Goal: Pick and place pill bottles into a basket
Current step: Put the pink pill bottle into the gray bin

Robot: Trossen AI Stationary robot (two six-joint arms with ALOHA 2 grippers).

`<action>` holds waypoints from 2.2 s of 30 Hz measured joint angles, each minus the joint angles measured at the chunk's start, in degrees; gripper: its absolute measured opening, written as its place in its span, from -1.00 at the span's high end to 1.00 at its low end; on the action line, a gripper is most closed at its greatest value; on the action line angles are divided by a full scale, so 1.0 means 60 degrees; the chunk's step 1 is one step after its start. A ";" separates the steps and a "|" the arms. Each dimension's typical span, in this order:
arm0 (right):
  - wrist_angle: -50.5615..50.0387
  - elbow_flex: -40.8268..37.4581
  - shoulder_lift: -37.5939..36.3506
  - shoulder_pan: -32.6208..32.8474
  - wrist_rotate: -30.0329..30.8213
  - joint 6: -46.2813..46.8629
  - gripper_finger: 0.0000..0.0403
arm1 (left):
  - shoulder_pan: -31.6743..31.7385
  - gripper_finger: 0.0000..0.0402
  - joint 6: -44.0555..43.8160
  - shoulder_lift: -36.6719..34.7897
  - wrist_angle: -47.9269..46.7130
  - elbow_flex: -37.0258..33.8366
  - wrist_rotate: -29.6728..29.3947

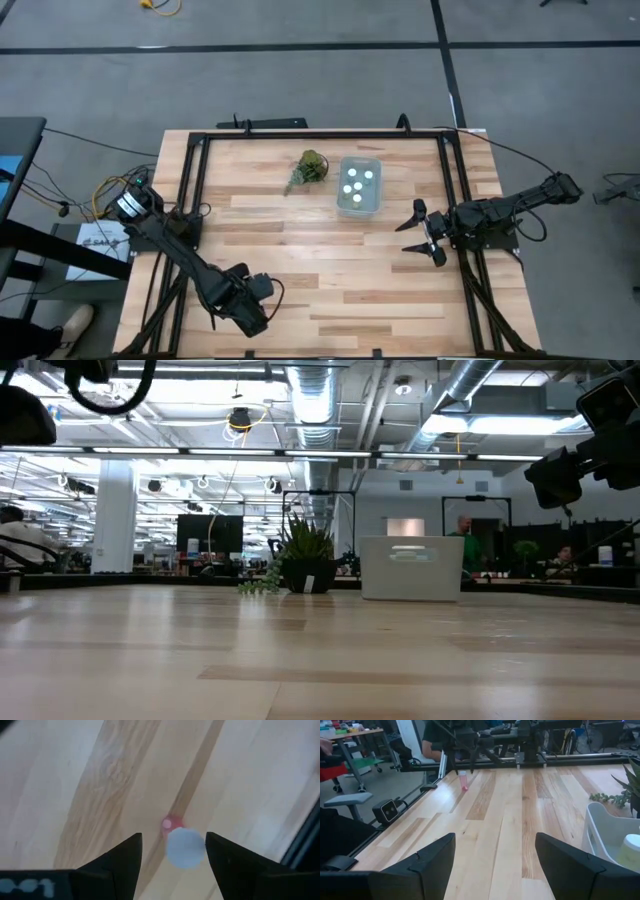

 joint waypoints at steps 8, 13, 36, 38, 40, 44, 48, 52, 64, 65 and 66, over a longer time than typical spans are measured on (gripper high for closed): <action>0.0003 0.0000 0.0000 0.0002 0.0000 0.0000 -0.34 | 0.0036 -0.04 0.0159 0.0387 0.0104 -0.0011 0.0334; -0.0006 0.0013 0.0000 0.0001 0.0000 0.0002 -0.34 | 0.0039 -0.02 0.0199 0.0387 0.0148 -0.0011 0.0140; -0.0157 0.0098 0.0000 0.0002 -0.0015 -0.0015 -0.34 | 0.2327 0.36 0.3461 0.0383 0.0104 0.0689 -0.1774; -0.0157 0.0098 0.0000 0.0002 -0.0011 -0.0015 -0.34 | 0.2995 0.41 0.4353 0.0380 0.0119 0.0992 -0.2439; -0.0156 0.0098 -0.0001 0.0002 -0.0007 -0.0015 -0.34 | 0.3643 0.47 0.5211 0.0373 0.0207 0.1280 -0.2876; -0.0153 0.0102 0.0000 0.0002 -0.0004 -0.0011 -0.34 | 0.4614 0.59 0.6488 0.0368 0.0312 0.1780 -0.2557; -0.0166 0.0105 0.0000 0.0002 -0.0006 -0.0014 -0.34 | 0.4794 0.66 0.7212 0.0368 0.0240 0.2210 -0.2321; -0.0235 0.0120 0.0000 0.0002 -0.0020 -0.0015 -0.34 | 0.4770 0.69 0.7339 0.0347 0.0240 0.2540 -0.2345; -0.0259 0.0120 0.0000 0.0002 -0.0033 -0.0011 -0.34 | 0.4435 0.65 0.5454 0.0347 -0.0725 0.2575 -0.1269; -0.0259 0.0120 -0.0003 0.0002 -0.0033 -0.0015 -0.34 | 0.4366 0.62 0.5254 0.0347 -0.0759 0.2566 -0.1163; -0.0262 0.0120 0.0000 0.0002 -0.0033 -0.0018 -0.34 | 0.4298 0.58 0.5073 0.0345 -0.0687 0.2494 -0.1064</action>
